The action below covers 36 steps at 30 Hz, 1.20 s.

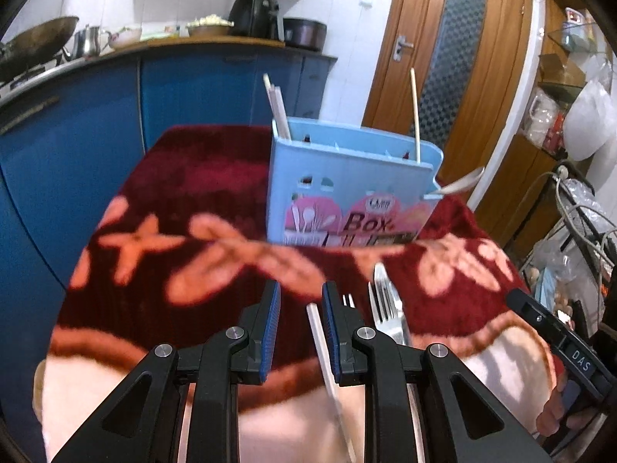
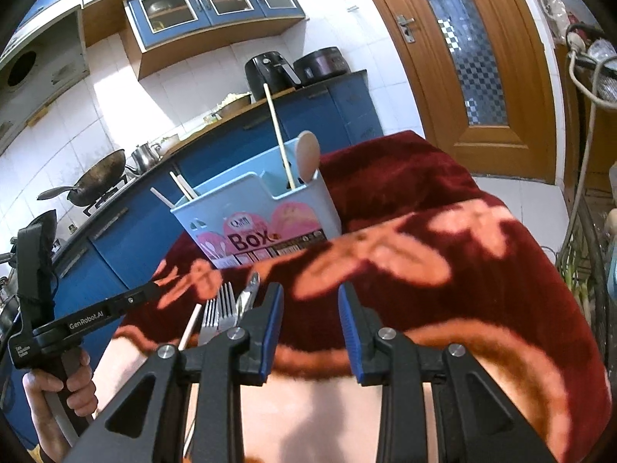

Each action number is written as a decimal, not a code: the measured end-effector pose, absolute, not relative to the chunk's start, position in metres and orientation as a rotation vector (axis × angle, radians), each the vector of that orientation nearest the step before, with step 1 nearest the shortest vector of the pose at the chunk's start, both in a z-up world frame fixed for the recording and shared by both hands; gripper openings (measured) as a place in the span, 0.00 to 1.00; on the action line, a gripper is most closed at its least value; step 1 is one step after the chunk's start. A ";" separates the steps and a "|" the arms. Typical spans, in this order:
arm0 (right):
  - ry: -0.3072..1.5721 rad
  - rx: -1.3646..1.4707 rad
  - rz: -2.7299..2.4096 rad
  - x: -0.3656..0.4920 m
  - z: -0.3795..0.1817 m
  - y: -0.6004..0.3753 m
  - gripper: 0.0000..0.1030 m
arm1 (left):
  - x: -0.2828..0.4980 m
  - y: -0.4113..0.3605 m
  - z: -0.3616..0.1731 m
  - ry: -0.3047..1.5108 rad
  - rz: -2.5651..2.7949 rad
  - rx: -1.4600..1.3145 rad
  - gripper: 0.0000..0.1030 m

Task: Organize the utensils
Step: 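Move both open tools back over the remaining forks and knives, then grasp the white plastic knife with the left tool while the right tool grasps a metal fork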

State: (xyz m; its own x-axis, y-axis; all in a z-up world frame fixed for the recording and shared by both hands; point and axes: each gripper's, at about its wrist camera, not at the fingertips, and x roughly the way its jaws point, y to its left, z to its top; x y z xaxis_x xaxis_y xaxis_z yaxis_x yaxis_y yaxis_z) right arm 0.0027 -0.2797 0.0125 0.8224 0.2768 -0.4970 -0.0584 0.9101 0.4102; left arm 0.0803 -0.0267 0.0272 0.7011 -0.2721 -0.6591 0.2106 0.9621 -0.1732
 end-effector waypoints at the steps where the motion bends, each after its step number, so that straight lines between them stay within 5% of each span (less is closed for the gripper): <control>1: 0.584 0.396 0.184 0.003 0.012 -0.281 0.32 | 0.081 -0.028 0.025 0.760 -0.270 -0.085 0.22; 28: 0.631 0.433 0.192 -0.004 -0.006 -0.295 0.34 | 0.096 -0.056 -0.011 1.150 -0.379 0.043 0.20; 36: 0.642 0.403 0.199 -0.005 -0.002 -0.289 0.34 | 0.100 -0.042 -0.012 1.151 -0.365 -0.061 0.07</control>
